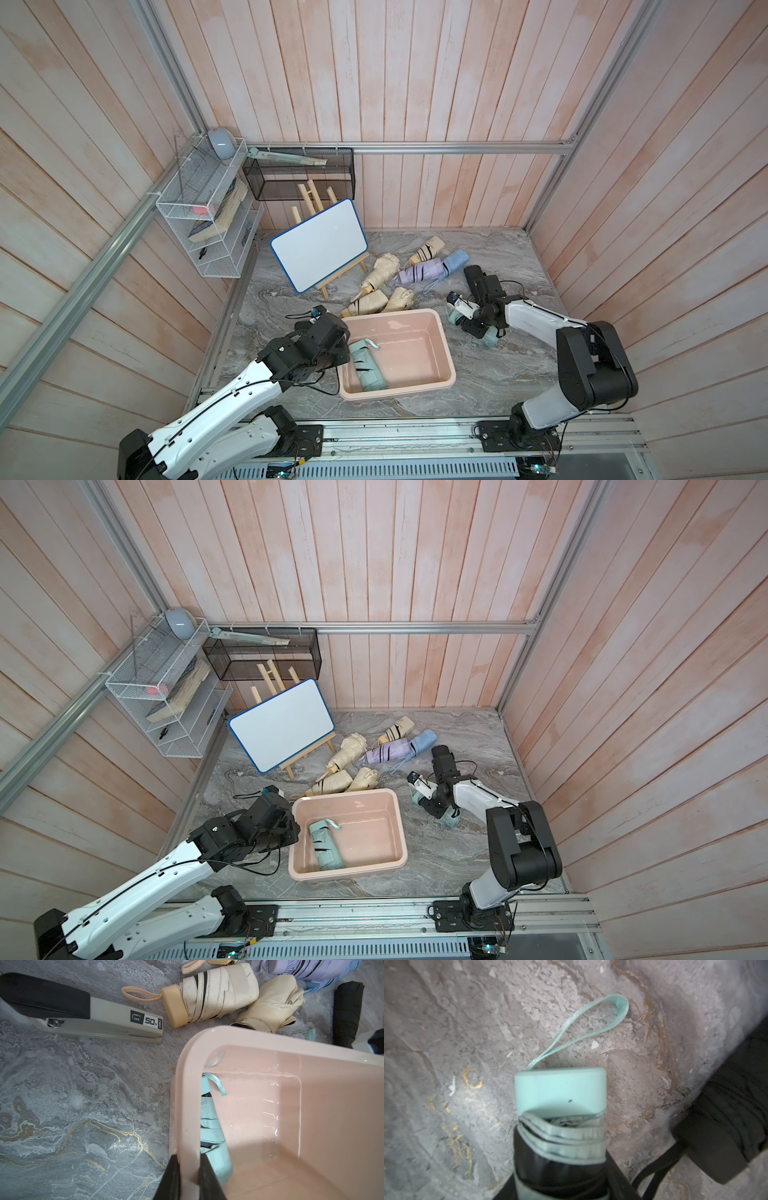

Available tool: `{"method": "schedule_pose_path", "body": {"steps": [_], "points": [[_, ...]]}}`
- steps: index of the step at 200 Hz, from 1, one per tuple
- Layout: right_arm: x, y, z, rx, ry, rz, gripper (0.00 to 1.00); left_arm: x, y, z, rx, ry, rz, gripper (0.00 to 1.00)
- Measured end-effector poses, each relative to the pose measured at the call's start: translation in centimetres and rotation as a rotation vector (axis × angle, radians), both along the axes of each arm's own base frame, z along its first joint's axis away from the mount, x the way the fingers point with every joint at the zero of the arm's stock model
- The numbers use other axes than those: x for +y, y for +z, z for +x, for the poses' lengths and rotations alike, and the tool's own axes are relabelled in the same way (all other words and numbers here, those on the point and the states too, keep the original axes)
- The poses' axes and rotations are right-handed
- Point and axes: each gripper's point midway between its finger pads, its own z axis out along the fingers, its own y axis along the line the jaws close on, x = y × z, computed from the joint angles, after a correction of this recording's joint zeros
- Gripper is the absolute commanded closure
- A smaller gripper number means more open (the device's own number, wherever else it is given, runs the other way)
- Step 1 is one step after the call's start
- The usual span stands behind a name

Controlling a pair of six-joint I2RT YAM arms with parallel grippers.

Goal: Put the umbrella into the storage box
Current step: Pick up the umbrella from the center of the board.

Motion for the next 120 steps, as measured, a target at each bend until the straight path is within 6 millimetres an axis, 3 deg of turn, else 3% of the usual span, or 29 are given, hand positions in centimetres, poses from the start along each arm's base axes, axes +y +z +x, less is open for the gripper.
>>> {"method": "schedule_pose_path", "body": {"steps": [23, 46, 100, 120], "points": [[0.0, 0.3, -1.0, 0.020, -0.021, 0.023, 0.74, -0.1, -0.1, 0.2, 0.002, 0.019, -0.007, 0.90], [0.0, 1.5, -1.8, 0.027, -0.054, 0.055, 0.76, -0.3, -0.1, 0.5, 0.001, 0.037, -0.014, 0.90], [0.0, 7.3, -1.9, -0.105, -0.162, 0.156, 0.82, -0.6, -0.1, 1.2, -0.003, 0.060, -0.018, 0.90], [0.1, 9.4, -2.0, -0.149, -0.211, 0.207, 0.90, -0.7, 0.0, 1.2, -0.003, 0.064, -0.022, 0.91]]}}
